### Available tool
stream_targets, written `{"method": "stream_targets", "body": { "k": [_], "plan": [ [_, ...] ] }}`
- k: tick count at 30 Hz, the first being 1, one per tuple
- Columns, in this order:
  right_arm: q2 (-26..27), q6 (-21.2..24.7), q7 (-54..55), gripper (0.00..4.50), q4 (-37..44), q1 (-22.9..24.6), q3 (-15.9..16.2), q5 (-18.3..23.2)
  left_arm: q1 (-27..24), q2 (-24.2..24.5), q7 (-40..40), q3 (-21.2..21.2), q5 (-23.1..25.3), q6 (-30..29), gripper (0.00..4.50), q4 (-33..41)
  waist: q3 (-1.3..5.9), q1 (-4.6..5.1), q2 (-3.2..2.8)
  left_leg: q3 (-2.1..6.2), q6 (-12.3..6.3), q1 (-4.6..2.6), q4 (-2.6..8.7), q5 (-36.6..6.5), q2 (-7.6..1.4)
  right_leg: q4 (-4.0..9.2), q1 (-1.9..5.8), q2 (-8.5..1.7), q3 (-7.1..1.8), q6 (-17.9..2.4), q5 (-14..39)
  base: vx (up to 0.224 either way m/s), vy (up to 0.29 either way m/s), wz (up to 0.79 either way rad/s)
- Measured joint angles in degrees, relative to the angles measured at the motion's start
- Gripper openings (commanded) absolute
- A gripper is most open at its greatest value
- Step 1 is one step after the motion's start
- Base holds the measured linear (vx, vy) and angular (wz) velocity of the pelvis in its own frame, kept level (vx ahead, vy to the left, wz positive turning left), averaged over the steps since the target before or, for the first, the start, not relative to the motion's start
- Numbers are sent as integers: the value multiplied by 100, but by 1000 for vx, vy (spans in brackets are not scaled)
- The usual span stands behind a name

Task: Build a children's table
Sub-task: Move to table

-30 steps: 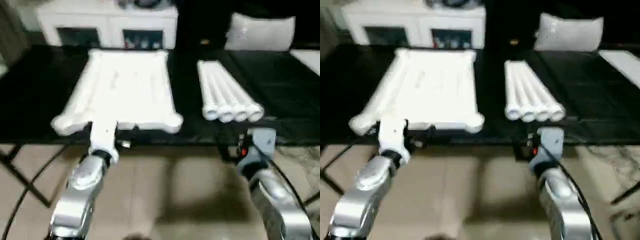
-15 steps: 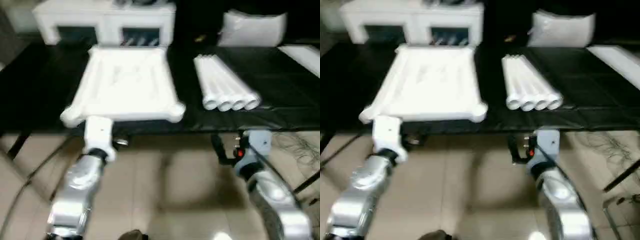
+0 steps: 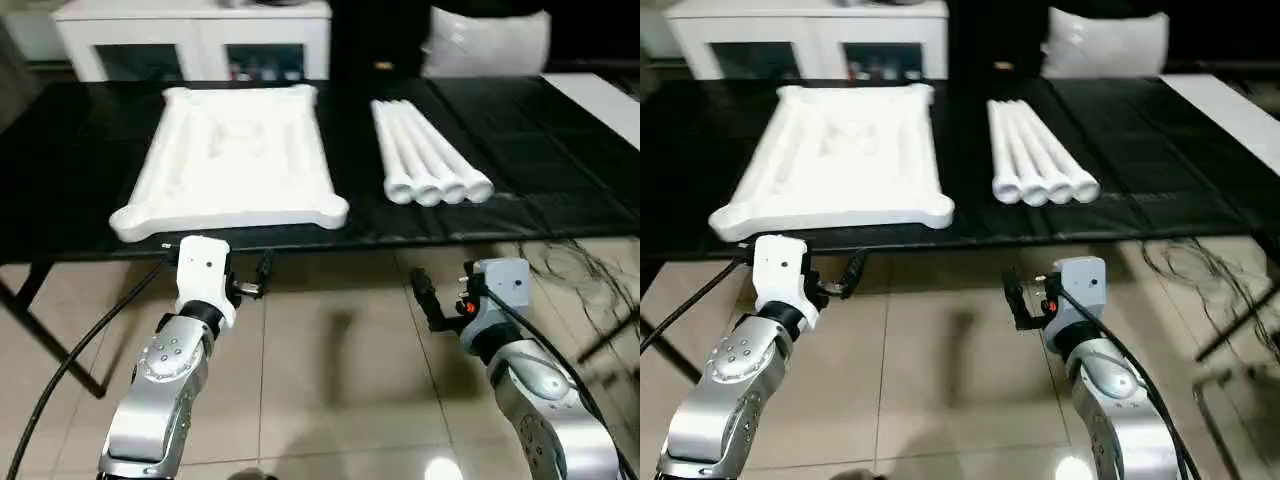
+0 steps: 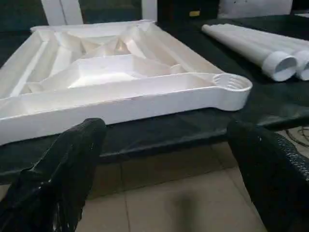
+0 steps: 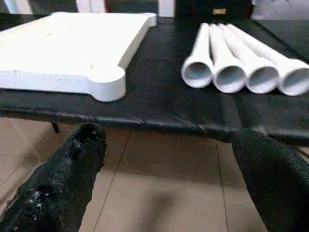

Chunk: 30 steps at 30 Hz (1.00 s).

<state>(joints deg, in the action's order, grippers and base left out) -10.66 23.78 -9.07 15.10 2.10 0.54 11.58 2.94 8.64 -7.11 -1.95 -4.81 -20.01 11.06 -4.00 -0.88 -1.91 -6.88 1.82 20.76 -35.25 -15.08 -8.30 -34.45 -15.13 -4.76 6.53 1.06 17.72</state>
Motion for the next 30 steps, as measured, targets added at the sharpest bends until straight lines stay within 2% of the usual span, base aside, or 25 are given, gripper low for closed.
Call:
{"method": "stream_targets", "body": {
  "k": [2, 5, 7, 8, 9, 10, 11, 12, 13, 14, 15, 16, 17, 18, 19, 20, 21, 22, 23, 24, 25, 26, 28, 29, 30],
  "plan": [
    [-18, 0, -8, 450, 0, 1, 0, -10, 1, -10, 0, -4, 0, 0, 448, 1, 19, -12, -1, -35, -2, 9, 13, 7, 3, 52, 55, 0, -33, 8, -64, 92, 15, -4],
    [-84, -5, -15, 450, -4, 1, -8, -28, 0, -29, 0, -13, 1, -1, 448, 5, 88, -69, -60, -47, -78, 37, 57, 286, -31, 136, 63, 37, -39, 58, -117, 124, 21, -5],
    [-83, -24, -44, 450, -6, -4, 24, -61, 1, -29, 1, -8, 0, -1, 448, 53, 140, -66, -49, -54, -152, 33, 68, 240, -4, 179, 47, 34, -62, 87, -78, 180, 29, -4],
    [-85, -29, -97, 450, -9, -27, 76, -86, -11, -18, 3, 12, 0, -1, 448, 67, 153, -21, -18, -48, -174, 26, 62, 205, 26, 98, -40, 33, -104, 76, -59, 211, -2, 3],
    [-84, -44, -155, 450, -8, -77, 173, -100, -23, -9, 5, 56, 0, -6, 448, 65, 166, 46, 3, -37, -194, 17, 46, 177, 64, -111, -141, 15, -144, 57, -25, 211, -2, 3],
    [-76, -81, -205, 450, 3, -92, 264, -114, -14, -5, 6, 101, 0, -13, 448, 68, 181, 92, 45, 52, -225, 0, 31, 136, 139, -405, -317, -33, -259, 70, 1, 144, -54, 6],
    [-89, -86, -239, 450, 3, -91, 298, -125, -9, 11, 8, 125, 0, -13, 448, 77, 199, 148, 103, 242, -273, 4, 23, 108, 290, -429, -409, -64, -335, 107, 12, 82, -85, 34],
    [-140, -111, -263, 450, 11, -57, 316, -147, 14, 15, 8, 135, -1, -17, 448, 74, 221, 196, 172, 382, -448, 81, -90, 39, 431, -291, -340, -79, -413, 238, 76, 82, -85, 34],
    [-240, -132, -268, 450, -12, 18, 304, -203, 33, -94, 4, 63, -3, -20, 448, 72, 200, 145, 167, 382, -922, 232, -329, -26, 431, -247, -237, -72, -347, 216, 104, 79, -44, 61],
    [-318, -132, -272, 450, -51, 21, 246, -242, 6, -149, -3, -59, -7, -20, 448, 104, 190, 30, 127, 359, -1256, 366, -589, 13, 411, -117, -89, -88, -209, 201, 99, 86, -29, 53],
    [-305, -147, -271, 450, -45, 19, 204, -249, 8, -143, -3, -72, -7, -20, 448, 110, 188, -15, 70, 309, -1186, 423, -545, 25, 366, 15, 43, -98, -43, 205, 86, 86, -29, 53],
    [-301, -158, -276, 450, -36, 11, 206, -247, 25, -127, -2, -58, -6, -16, 448, 130, 190, -79, 11, 298, -1119, 418, -331, 59, 315, 120, 173, -93, 119, 238, 104, 99, -23, 50],
    [-264, -172, -290, 450, -26, -2, 220, -247, 31, -86, 0, -30, -5, -7, 448, 155, 205, -120, -155, 339, -836, 306, -185, 172, 193, 194, 325, -25, 301, 251, 127, 123, 21, 42],
    [-170, -172, -304, 450, -29, -84, 283, -245, -33, -27, 4, 52, -2, 2, 448, 185, 175, -137, -112, 330, -224, 191, -116, 205, 180, 18, 305, -11, 171, 274, 207, 123, 21, 42],
    [-33, -191, -360, 450, 20, -165, 480, -227, -41, 63, 23, 235, 5, -9, 448, 96, 165, -107, -40, 326, -244, 158, -161, 138, 265, -442, 93, -1, -85, 132, 284, 133, 23, 20],
    [-18, -200, -381, 450, 49, -150, 551, -218, -42, 68, 32, 295, 7, -18, 448, 63, 175, -91, -31, 327, -272, 115, -176, 99, 274, -706, -86, 43, -204, 115, 280, 130, 21, 13],
    [-38, -202, -384, 450, 49, -125, 548, -217, -31, 50, 29, 294, 6, -16, 448, 67, 178, -81, -26, 326, -289, 68, -175, 77, 281, -827, -286, 70, -278, 132, 269, 130, 21, 13],
    [-103, -203, -381, 450, 46, -99, 529, -220, -8, 19, 24, 264, 6, -16, 448, 69, 174, -71, -7, 305, -289, 5, -173, 48, 301, -853, -534, 80, -295, 183, 232, 88, 9, 9],
    [-122, -204, -379, 450, 48, -74, 494, -221, 6, 12, 15, 233, 5, -14, 448, 75, 171, -72, 53, 257, -275, -59, -155, 27, 347, -736, -703, 65, -330, 227, 155, 66, -32, 0],
    [-132, -210, -377, 450, 50, -50, 465, -221, 10, 8, 8, 208, 5, -12, 448, 84, 170, -75, 140, 190, -246, -110, -152, -4, 412, -487, -765, 35, -394, 186, 36, 66, -32, 0],
    [-158, -215, -377, 450, 40, 6, 419, -225, 14, -14, 4, 200, 6, -8, 448, 83, 134, -89, 289, 124, -208, -162, -164, -46, 500, -361, -734, 15, -561, 45, -465, 50, -99, 2],
    [-201, -214, -375, 450, 9, 65, 374, -241, 9, -103, -1, 113, 4, -11, 448, 69, 129, -135, 297, 88, -346, -188, -215, -134, 446, -328, -689, 55, -578, 28, -415, 51, -103, 2],
    [-228, -213, -374, 450, -11, 65, 308, -254, 23, -120, -10, -41, 1, -10, 448, 71, 133, -170, 230, 163, -450, -152, -490, -197, 412, -255, -573, 70, -574, -24, -389, 63, -72, -1],
    [-225, -219, -376, 450, -4, 55, 288, -264, 33, -112, -10, -36, 2, -7, 448, 72, 137, -173, 199, 191, -443, -147, -466, -193, 363, -235, -524, 80, -565, -24, -375, 72, -2, 1],
    [-222, -240, -376, 450, -2, 50, 275, -271, 55, -98, -10, -32, 3, 0, 448, 74, 137, -172, 126, 201, -424, -151, -299, -182, 232, -209, -474, 144, -543, -19, -364, 72, -2, 1]
  ]
}}
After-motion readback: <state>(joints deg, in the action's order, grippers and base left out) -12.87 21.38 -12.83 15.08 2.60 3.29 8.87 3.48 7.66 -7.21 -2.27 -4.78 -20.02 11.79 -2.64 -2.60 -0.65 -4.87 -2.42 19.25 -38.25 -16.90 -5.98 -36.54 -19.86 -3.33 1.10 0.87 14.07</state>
